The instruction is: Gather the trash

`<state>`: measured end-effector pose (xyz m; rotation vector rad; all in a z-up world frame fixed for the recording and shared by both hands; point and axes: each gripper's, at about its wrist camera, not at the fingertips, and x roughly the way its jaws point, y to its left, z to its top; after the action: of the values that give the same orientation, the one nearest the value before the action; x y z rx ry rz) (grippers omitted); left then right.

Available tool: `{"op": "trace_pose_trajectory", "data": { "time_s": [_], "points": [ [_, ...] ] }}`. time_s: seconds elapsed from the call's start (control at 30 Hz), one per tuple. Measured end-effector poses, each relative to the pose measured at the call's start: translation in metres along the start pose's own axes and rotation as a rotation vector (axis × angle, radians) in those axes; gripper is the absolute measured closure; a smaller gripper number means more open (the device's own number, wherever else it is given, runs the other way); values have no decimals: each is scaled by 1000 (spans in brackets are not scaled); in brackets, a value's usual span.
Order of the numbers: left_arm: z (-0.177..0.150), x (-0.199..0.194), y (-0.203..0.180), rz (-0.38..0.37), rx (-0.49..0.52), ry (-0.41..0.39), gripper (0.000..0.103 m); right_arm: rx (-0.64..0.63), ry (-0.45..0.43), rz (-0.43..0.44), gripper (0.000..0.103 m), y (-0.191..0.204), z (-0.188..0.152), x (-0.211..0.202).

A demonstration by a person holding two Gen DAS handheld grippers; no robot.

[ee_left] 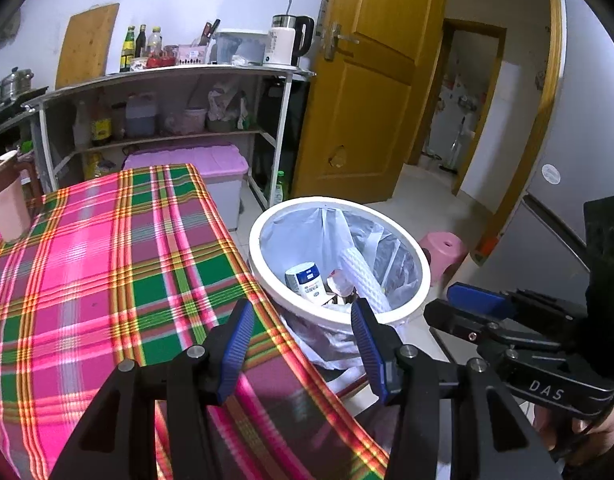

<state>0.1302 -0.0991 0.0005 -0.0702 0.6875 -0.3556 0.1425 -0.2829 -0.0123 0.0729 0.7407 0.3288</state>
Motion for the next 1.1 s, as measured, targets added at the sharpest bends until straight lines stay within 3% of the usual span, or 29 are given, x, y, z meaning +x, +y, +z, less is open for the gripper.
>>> {"op": "trace_pose_trajectory", "data": {
  "time_s": [0.4,1.1],
  "points": [
    [-15,-33,1,31,-21,-27,53,-24,-15,9,62,15,-16,-22],
    [-20,-38,4,49,-29,-30,53,-27,-16,10,62,18,-19,-25]
  ]
}}
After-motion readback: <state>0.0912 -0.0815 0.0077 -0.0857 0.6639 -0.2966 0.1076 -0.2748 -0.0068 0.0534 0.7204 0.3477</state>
